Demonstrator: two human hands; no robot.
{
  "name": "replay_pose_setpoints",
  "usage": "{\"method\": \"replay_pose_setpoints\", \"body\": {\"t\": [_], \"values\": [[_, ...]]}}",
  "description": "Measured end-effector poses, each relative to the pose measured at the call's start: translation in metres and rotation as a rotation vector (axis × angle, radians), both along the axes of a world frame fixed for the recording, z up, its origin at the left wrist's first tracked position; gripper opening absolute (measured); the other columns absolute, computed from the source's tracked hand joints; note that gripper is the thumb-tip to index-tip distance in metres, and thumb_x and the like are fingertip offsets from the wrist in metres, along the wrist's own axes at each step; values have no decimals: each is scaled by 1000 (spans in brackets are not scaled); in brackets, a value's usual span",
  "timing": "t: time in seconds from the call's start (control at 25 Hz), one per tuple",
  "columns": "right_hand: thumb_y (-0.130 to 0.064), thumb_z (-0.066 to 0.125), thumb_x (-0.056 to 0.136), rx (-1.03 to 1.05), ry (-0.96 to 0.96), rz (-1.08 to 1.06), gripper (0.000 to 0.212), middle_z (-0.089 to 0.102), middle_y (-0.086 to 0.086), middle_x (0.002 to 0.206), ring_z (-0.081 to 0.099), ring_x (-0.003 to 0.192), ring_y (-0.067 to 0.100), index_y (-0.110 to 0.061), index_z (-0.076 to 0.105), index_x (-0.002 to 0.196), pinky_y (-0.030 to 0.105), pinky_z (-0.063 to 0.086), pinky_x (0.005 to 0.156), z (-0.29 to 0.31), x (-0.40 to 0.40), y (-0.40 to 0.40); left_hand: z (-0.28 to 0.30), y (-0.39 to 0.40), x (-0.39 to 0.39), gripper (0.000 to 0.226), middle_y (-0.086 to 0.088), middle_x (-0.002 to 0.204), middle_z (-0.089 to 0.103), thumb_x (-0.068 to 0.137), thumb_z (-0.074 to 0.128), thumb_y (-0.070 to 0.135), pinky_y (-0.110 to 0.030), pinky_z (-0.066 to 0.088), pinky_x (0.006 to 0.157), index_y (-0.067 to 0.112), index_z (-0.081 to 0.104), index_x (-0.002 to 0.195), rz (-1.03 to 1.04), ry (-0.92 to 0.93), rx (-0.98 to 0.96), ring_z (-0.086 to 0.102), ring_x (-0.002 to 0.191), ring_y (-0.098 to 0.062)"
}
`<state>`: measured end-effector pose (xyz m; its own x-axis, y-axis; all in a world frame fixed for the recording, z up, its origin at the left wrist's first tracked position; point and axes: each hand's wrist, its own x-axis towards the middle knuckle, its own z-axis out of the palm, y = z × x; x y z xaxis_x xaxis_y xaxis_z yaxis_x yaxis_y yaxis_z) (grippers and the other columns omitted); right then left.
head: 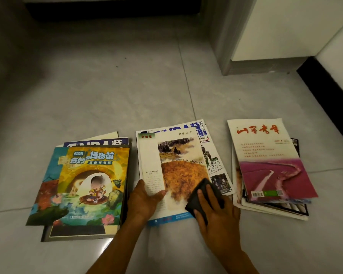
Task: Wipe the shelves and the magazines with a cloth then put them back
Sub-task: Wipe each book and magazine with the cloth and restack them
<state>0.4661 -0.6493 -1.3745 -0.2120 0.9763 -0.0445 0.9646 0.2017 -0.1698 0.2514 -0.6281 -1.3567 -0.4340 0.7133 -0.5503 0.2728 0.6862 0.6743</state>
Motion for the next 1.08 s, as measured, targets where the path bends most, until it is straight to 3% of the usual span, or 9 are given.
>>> {"method": "replay_pose_setpoints", "body": {"t": [0.16,0.28,0.36,0.44,0.56,0.68,0.76,0.96,1.08], "values": [[-74,46,74,-76,-30,155,78,46,2,145,43,119,34,-29,50,138,55,45,85,6,0,-6,18,-4,-8,34,-8,121,63,83,71,11,-41,55,81,18,55,112,110,-190,-13,62,102,-25],[-61,67,66,-86,-18,218,84,48,0,143,45,118,33,-32,42,141,55,49,83,10,5,2,49,4,-12,29,-8,113,69,85,68,5,-42,58,75,22,60,108,139,-387,47,68,92,-23],[-34,73,73,-26,236,72,72,58,0,131,56,109,29,-36,43,138,46,51,85,12,7,1,76,15,-4,29,-8,109,71,84,68,5,-41,59,73,22,62,106,105,-455,105,70,90,-25],[-14,70,83,-41,692,-264,56,65,-3,112,62,100,21,-41,49,127,37,53,87,30,7,-2,104,25,13,23,-9,104,73,86,65,8,-38,60,72,18,63,106,68,-606,181,71,90,-25],[-12,68,86,-109,1205,-676,42,66,-7,106,63,97,17,-41,59,116,39,54,84,68,18,10,129,37,36,29,-13,103,72,90,55,29,-38,56,78,11,62,111,-39,-763,250,70,92,-26],[-23,69,83,-65,1568,-971,39,66,1,110,63,96,24,-20,61,121,45,52,85,85,51,35,121,39,44,26,-9,96,74,95,51,31,-37,53,78,12,63,109,-61,-628,192,70,87,-25],[-32,69,83,-106,1636,-1071,47,66,6,115,64,101,30,-15,58,125,50,52,85,79,80,47,98,33,41,16,-5,94,74,95,55,24,-32,53,72,13,64,103,-11,-475,91,69,86,-24],[-36,59,91,-420,1612,-1252,36,64,9,104,64,90,26,-9,58,115,41,52,71,58,121,34,36,7,29,18,-2,113,63,86,67,27,-39,55,82,19,59,101,-42,-74,-79,60,97,-21],[-32,67,86,-622,1342,-1418,43,59,18,116,56,108,37,-6,54,119,54,44,96,45,115,12,18,1,33,49,1,119,58,75,77,42,-40,56,82,22,50,110,-39,73,-57,60,103,-21]]}}
